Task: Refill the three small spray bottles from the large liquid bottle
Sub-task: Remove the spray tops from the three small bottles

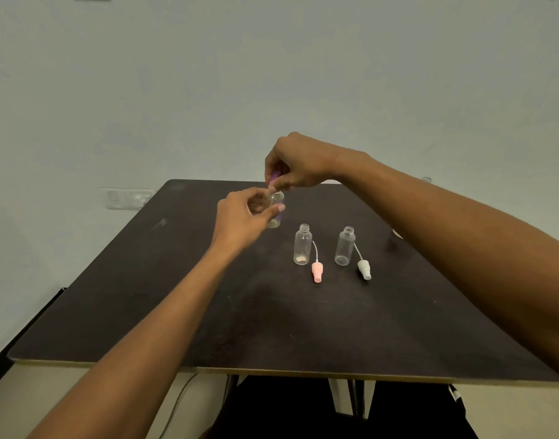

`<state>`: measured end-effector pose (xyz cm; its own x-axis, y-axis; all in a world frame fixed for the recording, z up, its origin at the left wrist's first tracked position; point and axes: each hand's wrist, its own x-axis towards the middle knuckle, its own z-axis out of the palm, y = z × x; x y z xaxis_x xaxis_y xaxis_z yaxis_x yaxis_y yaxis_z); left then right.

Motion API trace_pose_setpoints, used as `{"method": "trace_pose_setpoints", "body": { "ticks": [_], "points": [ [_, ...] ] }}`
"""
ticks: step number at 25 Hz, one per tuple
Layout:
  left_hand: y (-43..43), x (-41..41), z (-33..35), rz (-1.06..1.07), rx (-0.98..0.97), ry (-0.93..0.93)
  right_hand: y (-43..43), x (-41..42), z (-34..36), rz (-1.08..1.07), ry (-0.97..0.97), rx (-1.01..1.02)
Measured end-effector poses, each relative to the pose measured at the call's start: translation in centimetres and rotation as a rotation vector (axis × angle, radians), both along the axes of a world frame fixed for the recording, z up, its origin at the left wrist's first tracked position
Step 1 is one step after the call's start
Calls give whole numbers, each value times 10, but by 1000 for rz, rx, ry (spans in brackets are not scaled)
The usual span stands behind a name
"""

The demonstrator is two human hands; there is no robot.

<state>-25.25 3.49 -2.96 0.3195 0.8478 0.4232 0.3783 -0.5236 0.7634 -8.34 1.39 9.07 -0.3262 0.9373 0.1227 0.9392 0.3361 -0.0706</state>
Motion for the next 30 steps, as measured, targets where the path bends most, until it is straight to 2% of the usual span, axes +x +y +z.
{"method": "trace_pose_setpoints", "body": {
  "ticks": [6,8,10,12,17,23,27,30],
  "points": [
    [-42,-24,16,-17,-18,-34,-47,-24,30,176,19,-106],
    [-49,-26,18,-18,-23,-43,-55,-31,29,134,38,-26],
    [-54,-28,19,-25,-6,-47,-58,-34,25,-3,45,50],
    [-58,-30,21,-27,8,-51,-61,-33,26,-72,34,13],
    [-62,-31,23,1,26,-38,-75,-36,44,81,-73,-106],
    [-66,-29,28,-8,22,-33,-71,-41,37,-57,-10,-5],
    [-66,-31,30,-6,20,-33,-72,-43,47,12,-84,-66],
    [-66,-32,29,3,6,-47,-72,-44,50,55,-142,-33]
  ]
}}
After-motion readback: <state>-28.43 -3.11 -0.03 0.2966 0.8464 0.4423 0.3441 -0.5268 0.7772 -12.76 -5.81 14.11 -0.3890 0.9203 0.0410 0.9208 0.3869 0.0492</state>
